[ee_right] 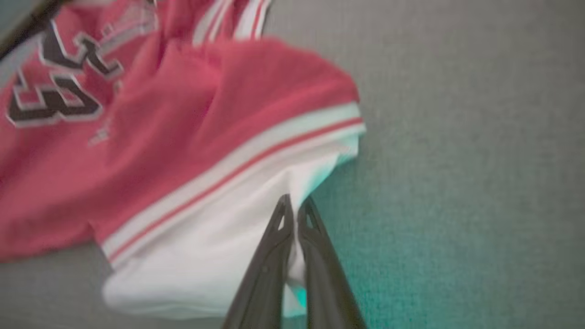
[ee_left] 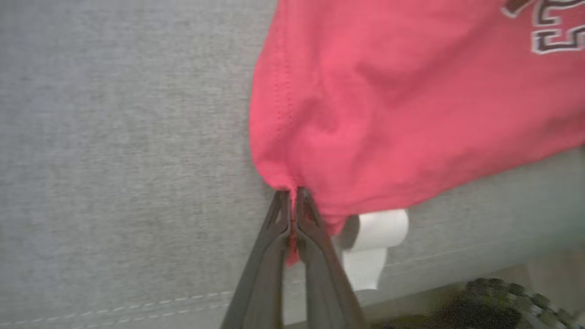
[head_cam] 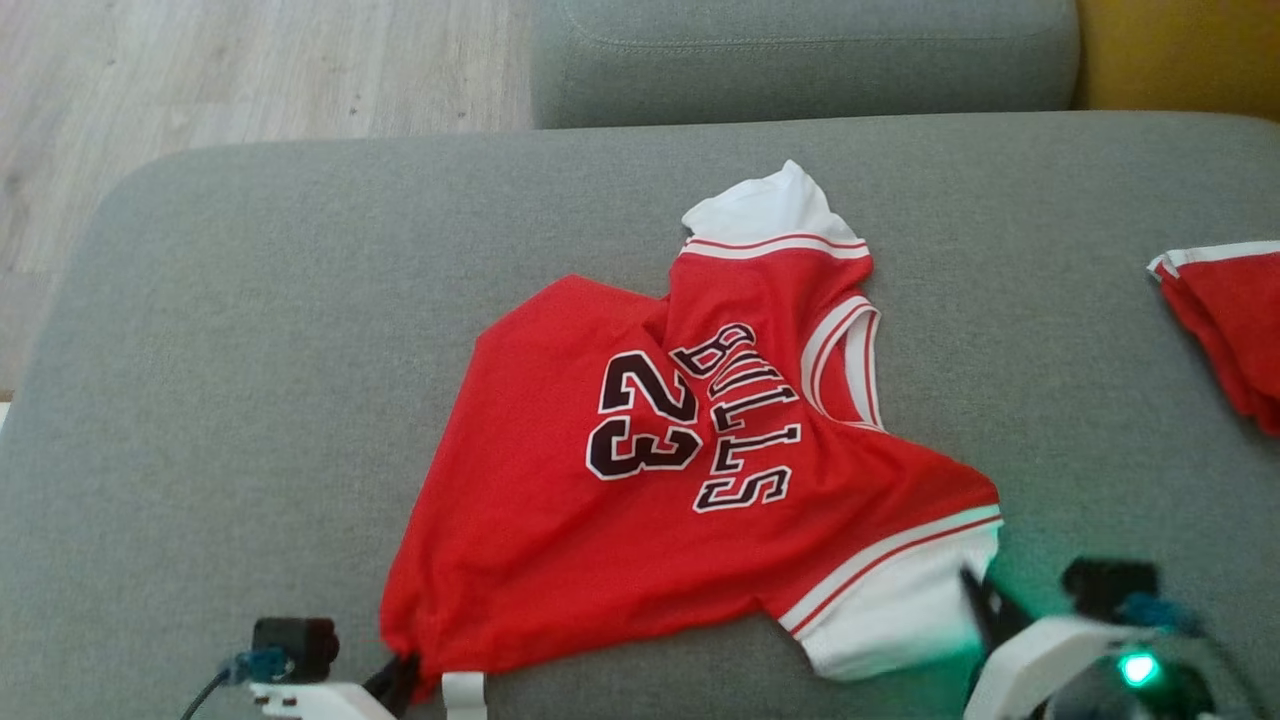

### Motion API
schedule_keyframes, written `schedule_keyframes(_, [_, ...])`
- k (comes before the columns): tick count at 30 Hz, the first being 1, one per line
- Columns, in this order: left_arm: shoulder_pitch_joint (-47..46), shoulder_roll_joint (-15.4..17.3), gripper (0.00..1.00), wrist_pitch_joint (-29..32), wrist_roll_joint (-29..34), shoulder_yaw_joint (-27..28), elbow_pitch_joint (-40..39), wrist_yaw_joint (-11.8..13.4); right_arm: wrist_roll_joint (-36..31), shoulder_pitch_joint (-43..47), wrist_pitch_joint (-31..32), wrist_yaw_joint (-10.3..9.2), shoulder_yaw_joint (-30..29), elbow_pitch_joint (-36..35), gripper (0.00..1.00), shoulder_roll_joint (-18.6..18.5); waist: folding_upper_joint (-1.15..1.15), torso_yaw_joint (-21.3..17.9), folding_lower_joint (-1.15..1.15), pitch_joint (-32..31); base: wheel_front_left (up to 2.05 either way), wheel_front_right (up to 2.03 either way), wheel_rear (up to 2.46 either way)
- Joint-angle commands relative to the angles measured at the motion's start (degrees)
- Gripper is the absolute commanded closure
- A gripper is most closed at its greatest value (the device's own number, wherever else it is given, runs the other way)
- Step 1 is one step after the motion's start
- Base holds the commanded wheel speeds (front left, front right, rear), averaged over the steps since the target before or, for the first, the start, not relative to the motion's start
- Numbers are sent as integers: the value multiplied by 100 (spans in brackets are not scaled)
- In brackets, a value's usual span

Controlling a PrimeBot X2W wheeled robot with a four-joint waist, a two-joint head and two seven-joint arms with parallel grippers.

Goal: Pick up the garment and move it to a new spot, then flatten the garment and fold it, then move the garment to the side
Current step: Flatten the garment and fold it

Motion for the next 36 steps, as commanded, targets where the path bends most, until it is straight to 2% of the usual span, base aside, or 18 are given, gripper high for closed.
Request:
schedule_keyframes(1, [-45,38,100,56,-161,190,-421,-34,289,-217,-134,-5,52,-519,100,-43,0,-20,0,-49,0,0,0])
schedule_keyframes(6, [283,37,100,507,-970,380,-2015,-45,1493,-200,-35,-5,-389,-2070,100,-43,0,-41,0,-155,0,0,0])
schedule_keyframes(12, [396,153,100,1207,-2226,732,-4560,-48,2709,-274,546,-5,-1359,-4023,100,-43,0,-39,0,-306,0,0,0])
schedule_keyframes(13, [301,171,100,1424,-2638,821,-5304,-22,3029,-342,755,-5,-1671,-4509,100,-43,0,-42,0,-327,0,0,0])
schedule_keyframes(17, [-136,141,100,1757,-3320,945,-6481,171,3553,-608,1151,-5,-2203,-5278,100,-43,0,-81,0,-331,0,0,0])
schedule_keyframes(20, [-621,155,100,2004,-3711,1030,-7039,384,3798,-977,1467,-5,-2572,-5670,100,-43,0,-139,0,-310,0,0,0])
schedule_keyframes(24, [-1476,263,100,2342,-4028,1229,-7277,744,3842,-1752,2105,-5,-2930,-5964,100,-42,0,-233,0,-123,0,0,0])
schedule_keyframes(28, [-2356,493,100,2645,-4048,1395,-6998,1003,3534,-2685,2784,-5,-2845,-5755,100,-58,0,-270,0,265,0,0,0])
schedule_keyframes(31, [-3070,650,100,2747,-3887,1367,-6312,1029,3158,-3430,3098,-5,-2582,-5269,100,-78,0,-231,0,712,0,0,0])
schedule_keyframes(32, [-3070,650,100,2747,-3887,1367,-6312,1029,3158,-3430,3098,-5,-2582,-5269,100,-78,0,-231,0,712,0,0,0])
schedule_keyframes(36, [-4151,847,100,2625,-3292,1152,-5027,846,2490,-4584,3135,-5,-2133,-4311,100,-68,0,-141,0,1361,0,0,0])
